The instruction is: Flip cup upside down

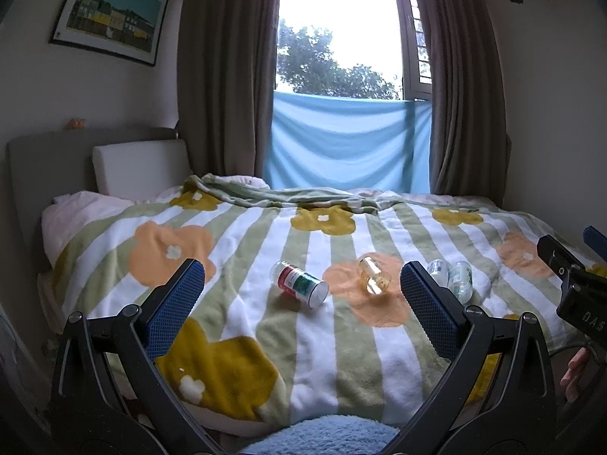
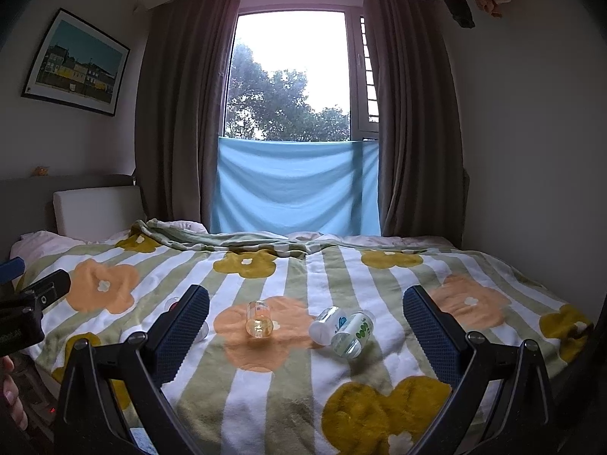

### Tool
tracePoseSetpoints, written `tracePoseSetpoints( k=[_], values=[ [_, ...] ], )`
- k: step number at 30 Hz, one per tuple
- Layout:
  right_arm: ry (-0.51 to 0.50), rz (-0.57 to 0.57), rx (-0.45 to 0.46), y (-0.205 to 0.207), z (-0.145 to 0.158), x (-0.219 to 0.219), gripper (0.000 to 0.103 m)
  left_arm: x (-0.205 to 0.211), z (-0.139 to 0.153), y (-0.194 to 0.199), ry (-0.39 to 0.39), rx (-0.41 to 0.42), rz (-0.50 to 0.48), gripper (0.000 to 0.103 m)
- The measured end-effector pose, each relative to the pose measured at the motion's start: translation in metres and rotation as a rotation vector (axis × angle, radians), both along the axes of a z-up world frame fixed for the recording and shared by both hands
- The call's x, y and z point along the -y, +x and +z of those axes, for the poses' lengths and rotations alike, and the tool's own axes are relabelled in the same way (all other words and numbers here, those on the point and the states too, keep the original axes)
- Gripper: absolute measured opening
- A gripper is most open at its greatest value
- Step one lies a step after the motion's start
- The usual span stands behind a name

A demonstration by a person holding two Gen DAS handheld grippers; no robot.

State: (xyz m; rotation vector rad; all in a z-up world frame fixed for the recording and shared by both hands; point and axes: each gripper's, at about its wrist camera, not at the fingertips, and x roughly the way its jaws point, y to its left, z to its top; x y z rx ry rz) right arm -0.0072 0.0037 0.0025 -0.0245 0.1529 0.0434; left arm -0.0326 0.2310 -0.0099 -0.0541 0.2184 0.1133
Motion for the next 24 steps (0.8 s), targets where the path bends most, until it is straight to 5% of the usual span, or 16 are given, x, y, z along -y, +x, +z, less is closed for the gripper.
tracePoseSetpoints(
  k=[18, 24],
  values=[
    [0.009, -0.003, 0.008, -0.003, 0.000, 0.008, 0.102, 0.007, -0.001, 0.006, 0.009, -0.031, -0.016, 0.103],
    [-0.025, 0.043, 0.037, -0.001, 0.005, 0.009, 0.102, -0.001, -0.011, 0.035, -0.037, -0.130, -0.017, 0.103]
  ],
)
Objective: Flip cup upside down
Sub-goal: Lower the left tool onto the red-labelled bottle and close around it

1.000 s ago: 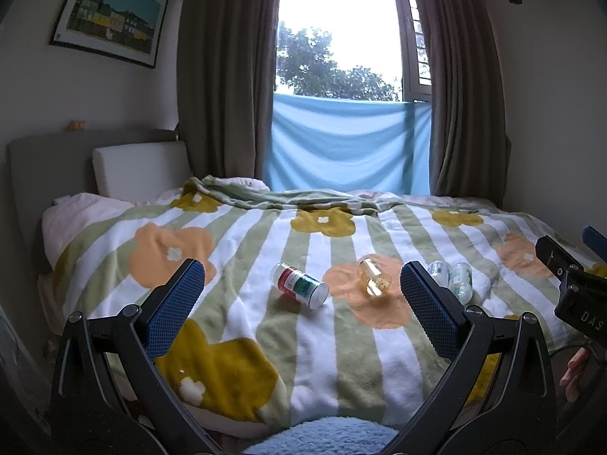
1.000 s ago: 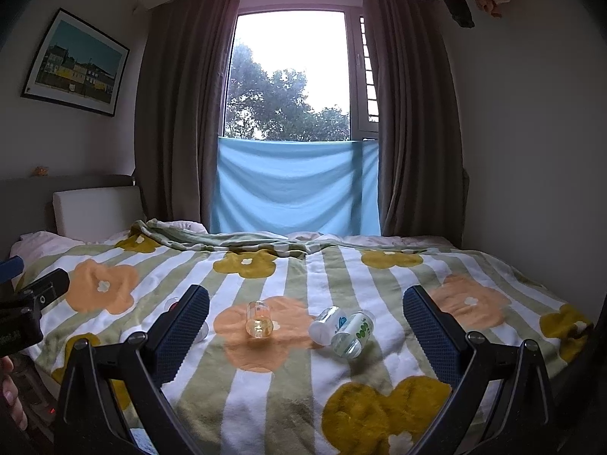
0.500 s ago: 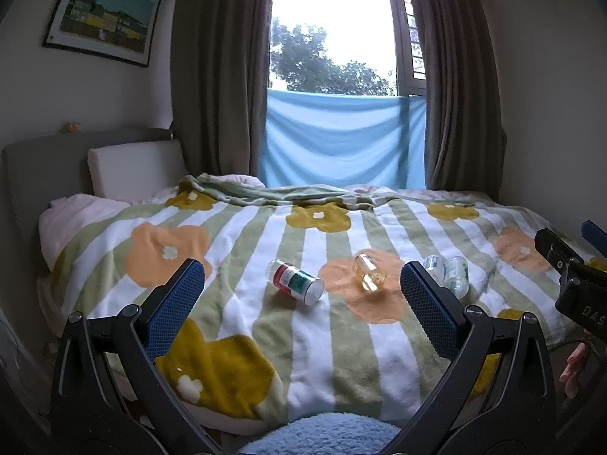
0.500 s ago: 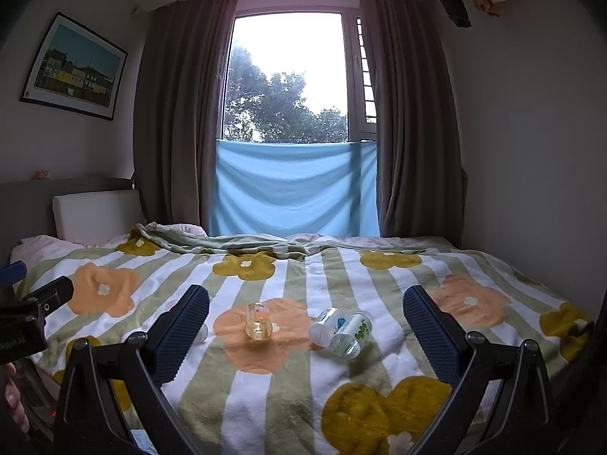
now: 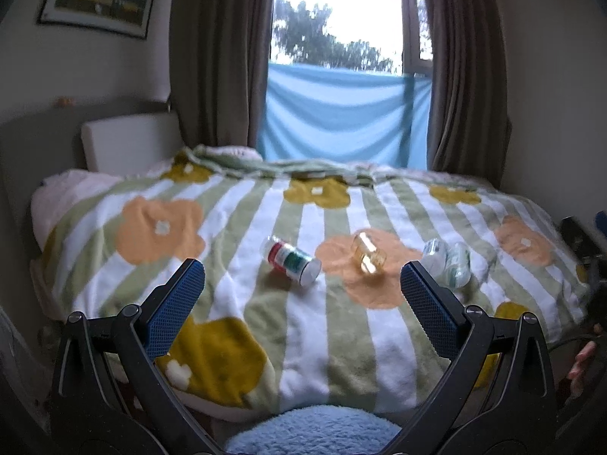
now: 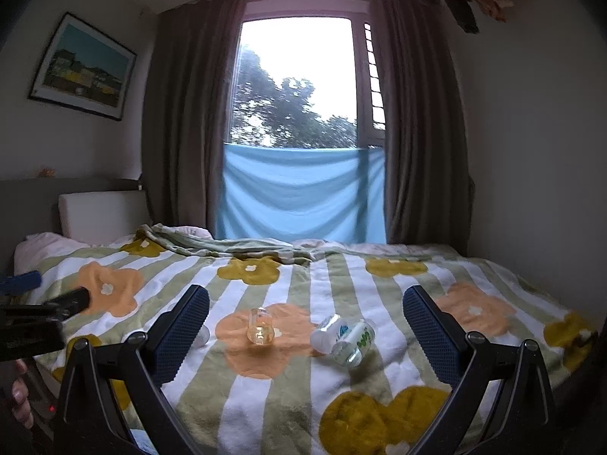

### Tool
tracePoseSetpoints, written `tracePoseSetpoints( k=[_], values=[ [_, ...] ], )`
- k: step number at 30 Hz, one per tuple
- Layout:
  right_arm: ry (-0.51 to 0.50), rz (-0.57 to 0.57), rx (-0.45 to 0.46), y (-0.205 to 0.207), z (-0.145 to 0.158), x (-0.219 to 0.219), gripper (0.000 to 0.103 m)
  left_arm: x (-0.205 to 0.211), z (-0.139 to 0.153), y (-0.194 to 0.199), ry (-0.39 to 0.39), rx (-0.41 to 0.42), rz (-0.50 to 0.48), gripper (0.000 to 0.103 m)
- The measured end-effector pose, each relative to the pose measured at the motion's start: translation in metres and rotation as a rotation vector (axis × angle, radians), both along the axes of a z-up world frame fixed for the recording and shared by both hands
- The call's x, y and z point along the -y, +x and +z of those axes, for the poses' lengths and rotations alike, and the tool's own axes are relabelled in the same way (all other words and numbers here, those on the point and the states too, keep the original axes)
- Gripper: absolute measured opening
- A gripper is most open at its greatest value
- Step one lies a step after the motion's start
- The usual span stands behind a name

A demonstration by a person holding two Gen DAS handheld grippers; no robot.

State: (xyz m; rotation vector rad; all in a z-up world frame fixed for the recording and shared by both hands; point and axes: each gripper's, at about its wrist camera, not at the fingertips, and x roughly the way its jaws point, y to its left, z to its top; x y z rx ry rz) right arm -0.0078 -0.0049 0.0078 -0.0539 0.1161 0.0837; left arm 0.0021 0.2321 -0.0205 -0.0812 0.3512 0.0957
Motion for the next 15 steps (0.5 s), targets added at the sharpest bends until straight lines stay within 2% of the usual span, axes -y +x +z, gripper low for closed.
tracePoseSetpoints(
  k=[4, 9, 11, 15],
  values=[
    [-0.015, 0.032, 0.001, 0.008, 0.003, 0.003, 0.102, -0.011, -0.004, 0.036, -0.002, -0.044, -0.021, 0.103],
    [-0.010, 0.080, -0.031, 0.028, 0.000, 0.010, 0.102, -0.027, -0.010, 0.107, 0.043, -0.140, -0.017, 0.103],
    [0.000, 0.112, -0.066, 0.042, -0.003, 0.011, 0.102, -0.036, -0.019, 0.150, 0.044, -0.216, -0.013, 0.103],
    [-0.013, 0.160, -0.136, 0.065, -0.013, 0.011, 0.102, -0.056, -0.046, 0.225, -0.011, -0.390, -0.001, 0.103]
  ],
)
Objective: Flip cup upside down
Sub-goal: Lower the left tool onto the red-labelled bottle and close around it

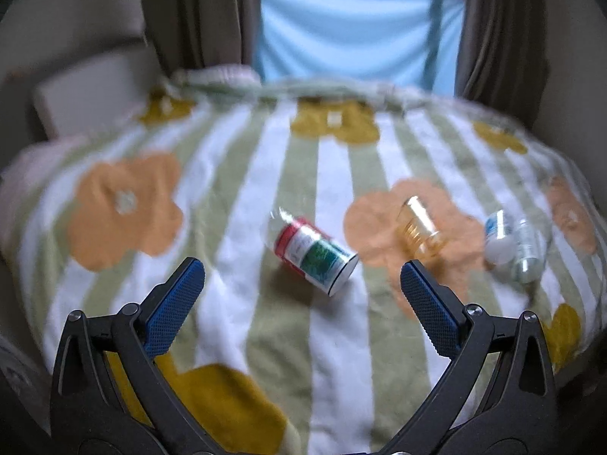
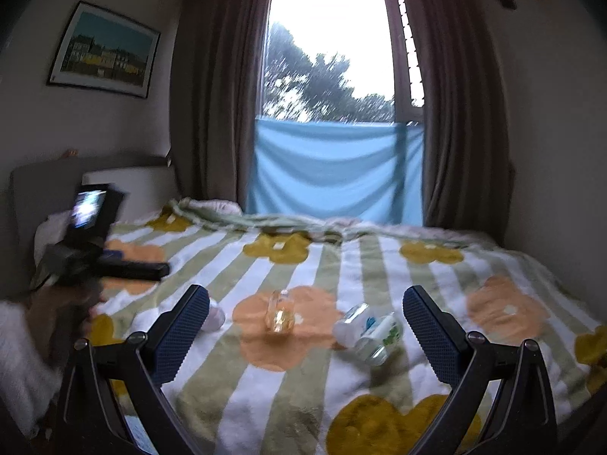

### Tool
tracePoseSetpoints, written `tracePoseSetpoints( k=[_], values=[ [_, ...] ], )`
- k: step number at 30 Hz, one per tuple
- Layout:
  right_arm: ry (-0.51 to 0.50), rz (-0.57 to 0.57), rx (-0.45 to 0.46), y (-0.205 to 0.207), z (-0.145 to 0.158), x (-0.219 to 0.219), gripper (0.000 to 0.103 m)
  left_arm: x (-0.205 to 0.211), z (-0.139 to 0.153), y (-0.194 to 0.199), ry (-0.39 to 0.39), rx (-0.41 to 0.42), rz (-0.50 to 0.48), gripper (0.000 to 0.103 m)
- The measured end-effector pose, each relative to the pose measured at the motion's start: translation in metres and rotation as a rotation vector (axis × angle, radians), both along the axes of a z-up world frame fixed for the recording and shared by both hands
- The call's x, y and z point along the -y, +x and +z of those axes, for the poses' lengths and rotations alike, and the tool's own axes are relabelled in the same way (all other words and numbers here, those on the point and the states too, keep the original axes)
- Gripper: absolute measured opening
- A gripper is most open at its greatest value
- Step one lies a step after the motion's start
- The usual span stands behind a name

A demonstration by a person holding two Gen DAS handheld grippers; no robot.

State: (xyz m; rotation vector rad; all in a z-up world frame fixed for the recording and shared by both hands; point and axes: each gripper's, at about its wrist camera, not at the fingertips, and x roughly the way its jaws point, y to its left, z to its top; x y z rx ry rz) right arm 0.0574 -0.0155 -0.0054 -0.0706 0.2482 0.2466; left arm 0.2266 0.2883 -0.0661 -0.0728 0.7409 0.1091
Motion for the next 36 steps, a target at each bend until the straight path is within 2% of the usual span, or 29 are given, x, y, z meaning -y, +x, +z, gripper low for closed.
tracePoseSetpoints(
  k=[4, 9, 14, 18, 21, 24, 27, 28, 33, 36],
  values=[
    [0.003, 0.057, -0.049, 0.014, -0.017, 0.003, 0.102, -0.012, -0.033, 0.057, 0.041, -0.111, 0.061, 0.103],
    [-0.068, 0.126, -0.122, 0.035, -0.044, -0.004, 0.102, -0.021, -0.063, 0.118, 0.005, -0.233, 0.097, 0.103],
    [-0.082, 0.164, -0.141, 0.042, -0.058, -0.003, 0.102, -0.034, -0.092, 0.159, -0.139, -0.359, 0.146, 0.103],
    [-0.078, 0.194, -0.167, 0.050, -0.068, -0.003, 0.102, -0.036, -0.114, 0.173, -0.188, -0.448, 0.165, 0.102],
    [-0.077, 0.206, -0.188, 0.057, -0.077, -0.005, 0.102, -0.039, -0.126, 0.177, -0.269, -0.495, 0.165, 0.094],
    [-0.066, 0.214, -0.205, 0.062, -0.083, -0.007, 0.102, -0.043, -0.131, 0.178, -0.358, -0.510, 0.160, 0.080],
    [-0.054, 0.215, -0.215, 0.064, -0.086, -0.006, 0.102, -0.041, -0.130, 0.178, -0.350, -0.505, 0.143, 0.079],
    [-0.053, 0.213, -0.217, 0.065, -0.087, -0.006, 0.102, -0.039, -0.130, 0.177, -0.345, -0.505, 0.130, 0.075],
    [-0.027, 0.207, -0.225, 0.066, -0.087, -0.002, 0.102, -0.034, -0.121, 0.173, -0.356, -0.502, 0.089, 0.075],
    [-0.009, 0.211, -0.224, 0.063, -0.084, 0.000, 0.102, -0.031, -0.114, 0.169, -0.388, -0.499, 0.061, 0.075]
  ],
)
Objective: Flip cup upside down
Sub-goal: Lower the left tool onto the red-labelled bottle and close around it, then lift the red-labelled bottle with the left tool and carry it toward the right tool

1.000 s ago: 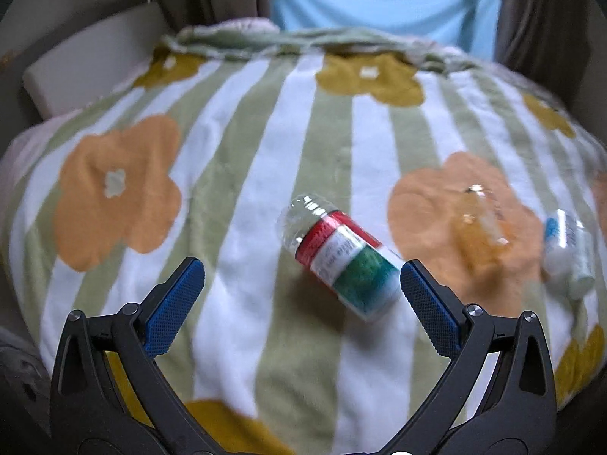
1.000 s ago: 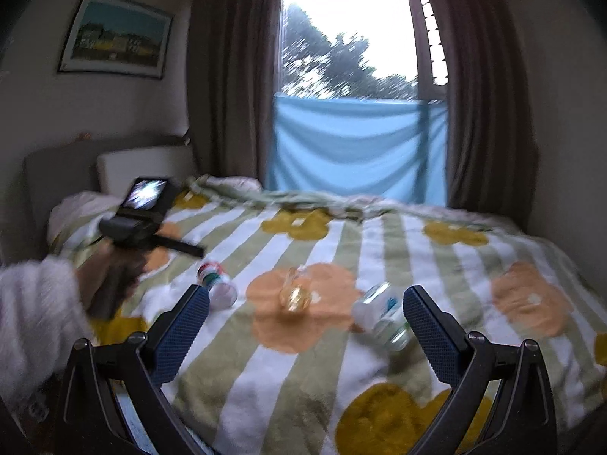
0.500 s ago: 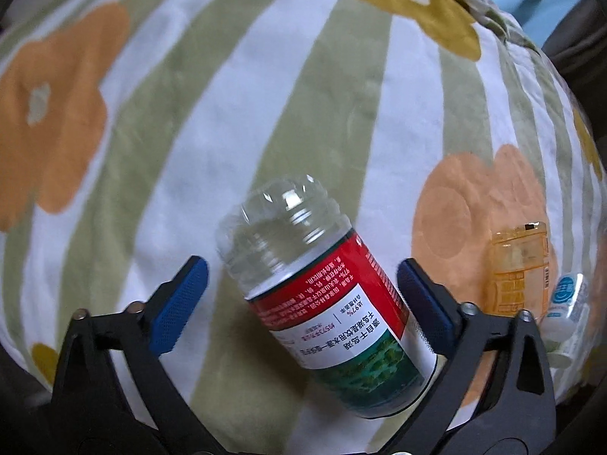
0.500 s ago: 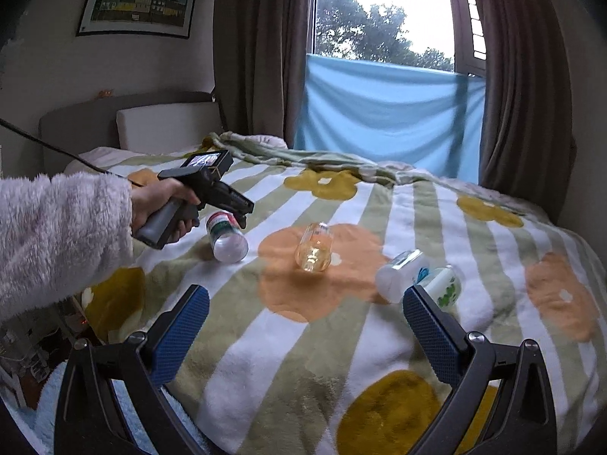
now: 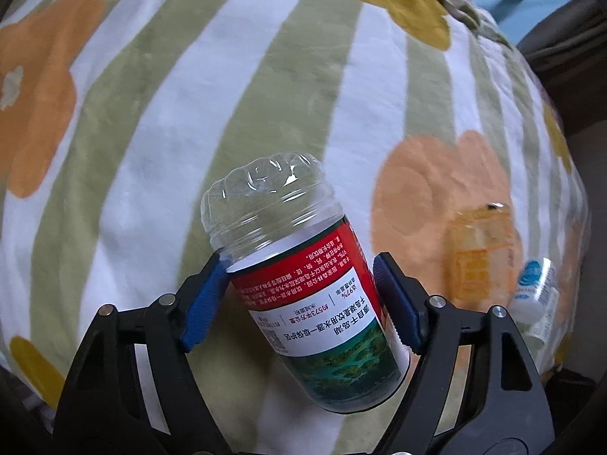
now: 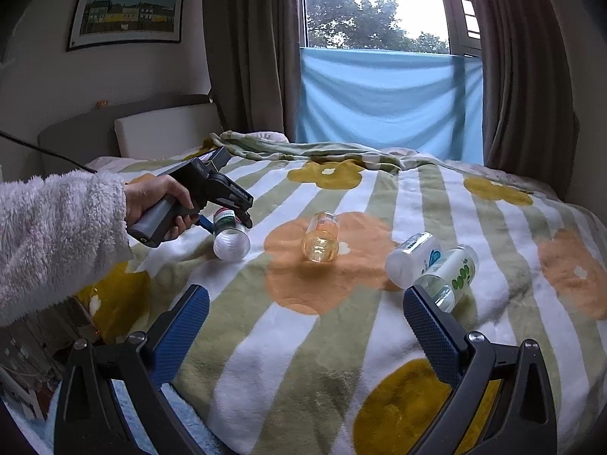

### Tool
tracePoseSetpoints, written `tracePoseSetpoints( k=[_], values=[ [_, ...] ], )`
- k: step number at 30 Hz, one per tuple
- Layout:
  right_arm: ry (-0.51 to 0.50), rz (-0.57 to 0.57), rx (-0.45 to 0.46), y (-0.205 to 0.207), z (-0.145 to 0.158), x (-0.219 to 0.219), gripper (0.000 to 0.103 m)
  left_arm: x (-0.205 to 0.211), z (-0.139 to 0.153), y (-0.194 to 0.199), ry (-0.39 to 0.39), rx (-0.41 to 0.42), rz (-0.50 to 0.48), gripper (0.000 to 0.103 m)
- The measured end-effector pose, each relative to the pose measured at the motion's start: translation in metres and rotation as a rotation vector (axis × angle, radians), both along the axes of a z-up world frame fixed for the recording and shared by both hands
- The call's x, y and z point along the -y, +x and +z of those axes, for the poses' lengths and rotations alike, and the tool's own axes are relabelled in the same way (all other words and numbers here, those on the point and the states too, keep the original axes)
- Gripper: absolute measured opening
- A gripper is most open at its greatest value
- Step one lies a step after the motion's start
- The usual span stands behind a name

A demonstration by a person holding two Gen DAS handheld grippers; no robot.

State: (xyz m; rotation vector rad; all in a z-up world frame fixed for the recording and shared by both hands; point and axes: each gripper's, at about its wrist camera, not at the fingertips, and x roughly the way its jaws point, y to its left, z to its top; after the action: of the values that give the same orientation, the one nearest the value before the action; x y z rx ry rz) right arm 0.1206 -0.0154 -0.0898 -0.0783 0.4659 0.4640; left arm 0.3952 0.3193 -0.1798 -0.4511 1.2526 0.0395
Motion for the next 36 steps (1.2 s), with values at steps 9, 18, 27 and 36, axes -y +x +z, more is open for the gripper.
tracePoseSetpoints(
  k=[9, 18, 27, 36],
  values=[
    [0.038, -0.013, 0.049, -0.021, 0.022, 0.005, 0.102, 0.067, 0.039, -0.048, -0.128, 0.032, -0.188, 0.075],
    [0.083, -0.041, 0.035, -0.044, 0.036, 0.026, 0.102, 0.148, 0.024, -0.077, -0.164, -0.018, -0.325, 0.075],
    [0.122, -0.098, 0.001, -0.050, 0.036, 0.055, 0.102, 0.177, -0.009, -0.074, -0.031, -0.078, -0.351, 0.078],
    [0.161, -0.097, -0.022, -0.046, 0.034, 0.059, 0.102, 0.172, -0.023, -0.069, -0.021, -0.141, -0.309, 0.099]
  ],
)
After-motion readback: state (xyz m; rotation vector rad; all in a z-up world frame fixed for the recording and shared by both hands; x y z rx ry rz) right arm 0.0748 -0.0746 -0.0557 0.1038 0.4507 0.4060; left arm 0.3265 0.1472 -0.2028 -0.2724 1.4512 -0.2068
